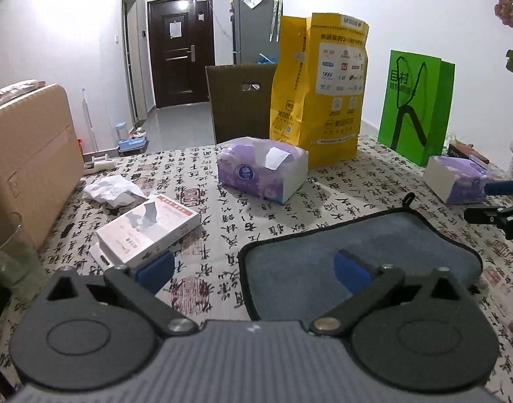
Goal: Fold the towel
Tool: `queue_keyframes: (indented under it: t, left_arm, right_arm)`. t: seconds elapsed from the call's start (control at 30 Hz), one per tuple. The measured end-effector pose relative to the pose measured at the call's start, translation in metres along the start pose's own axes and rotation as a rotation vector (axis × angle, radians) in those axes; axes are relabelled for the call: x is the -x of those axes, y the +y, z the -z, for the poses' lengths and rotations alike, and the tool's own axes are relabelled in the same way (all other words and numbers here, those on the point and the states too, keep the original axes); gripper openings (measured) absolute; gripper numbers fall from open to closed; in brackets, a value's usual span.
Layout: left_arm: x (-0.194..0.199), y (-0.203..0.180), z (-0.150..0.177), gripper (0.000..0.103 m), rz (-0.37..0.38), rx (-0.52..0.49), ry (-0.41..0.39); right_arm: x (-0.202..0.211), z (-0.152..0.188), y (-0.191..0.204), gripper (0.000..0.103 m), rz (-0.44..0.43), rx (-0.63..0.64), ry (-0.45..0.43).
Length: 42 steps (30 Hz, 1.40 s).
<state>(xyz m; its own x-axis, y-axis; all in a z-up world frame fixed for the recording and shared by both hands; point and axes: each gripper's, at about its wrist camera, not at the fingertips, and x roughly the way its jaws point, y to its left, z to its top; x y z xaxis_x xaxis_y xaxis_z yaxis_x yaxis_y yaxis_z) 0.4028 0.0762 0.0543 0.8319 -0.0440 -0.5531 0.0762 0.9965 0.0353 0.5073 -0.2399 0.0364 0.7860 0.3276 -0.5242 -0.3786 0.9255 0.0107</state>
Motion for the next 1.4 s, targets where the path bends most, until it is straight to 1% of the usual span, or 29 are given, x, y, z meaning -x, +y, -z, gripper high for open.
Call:
queue_keyframes:
  t: [0.13, 0.3, 0.6, 0.8, 1.13, 1.4]
  left_arm:
    - [0.016, -0.004, 0.005, 0.103, -0.008, -0.004, 0.001]
    - [0.040, -0.010, 0.012, 0.103, 0.000, -0.005, -0.017]
    - [0.074, -0.015, 0.023, 0.103, 0.003, 0.012, -0.036]
    - [0.103, -0.022, 0.036, 0.103, -0.003, 0.025, -0.066]
    - [0.147, -0.034, 0.065, 0.103, -0.005, 0.025, -0.094]
    - [0.177, -0.045, 0.085, 0.103, -0.005, 0.023, -0.119]
  right_arm:
    - [0.018, 0.003, 0.006, 0.101, -0.002, 0.006, -0.014]
    - [0.038, 0.007, 0.012, 0.101, -0.001, 0.007, -0.027]
    - [0.074, 0.020, 0.024, 0.101, -0.032, 0.001, -0.037]
    - [0.097, 0.029, 0.031, 0.102, -0.046, -0.016, -0.052]
    - [0.145, 0.054, 0.047, 0.102, -0.053, -0.026, -0.093]
    - [0.174, 0.077, 0.060, 0.103, -0.055, -0.019, -0.108]
